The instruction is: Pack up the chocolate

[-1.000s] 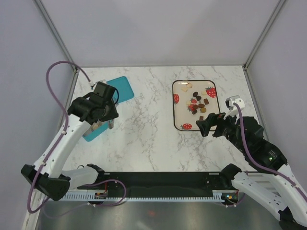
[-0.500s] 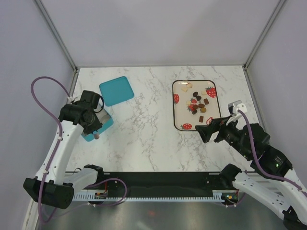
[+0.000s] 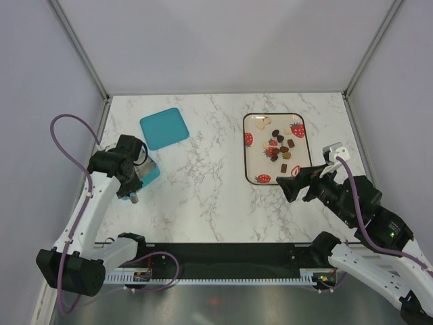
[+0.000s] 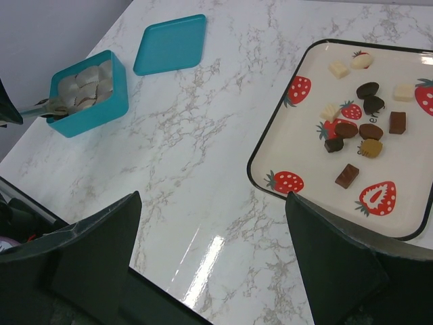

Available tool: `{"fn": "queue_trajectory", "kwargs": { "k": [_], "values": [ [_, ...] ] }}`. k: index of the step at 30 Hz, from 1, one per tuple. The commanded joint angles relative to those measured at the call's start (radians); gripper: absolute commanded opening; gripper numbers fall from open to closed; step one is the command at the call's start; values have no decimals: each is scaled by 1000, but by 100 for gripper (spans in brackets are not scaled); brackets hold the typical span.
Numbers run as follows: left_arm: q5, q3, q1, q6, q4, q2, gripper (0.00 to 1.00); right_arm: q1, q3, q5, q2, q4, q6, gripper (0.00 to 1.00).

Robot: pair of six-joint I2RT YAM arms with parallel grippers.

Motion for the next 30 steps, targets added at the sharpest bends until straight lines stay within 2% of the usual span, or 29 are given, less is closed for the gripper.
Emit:
{"fn": "queue_trajectory", "kwargs": {
  "k": [1,14,22,30],
  "values": [
    [-44,-10,5,-32,-18,-19,36,6,6,20,-8,7,-15,96],
    [-44,-7,5,-22,-9,-12,42,5,17,39,-7,1,-29,96],
    [-45,-1,5,-18,-9,-3,49,8,15,36,-5,-5,-20,96],
    [-48,19,5,-2,-7,-7,51,6,25,34,-2,-14,-1,96]
  ]
}}
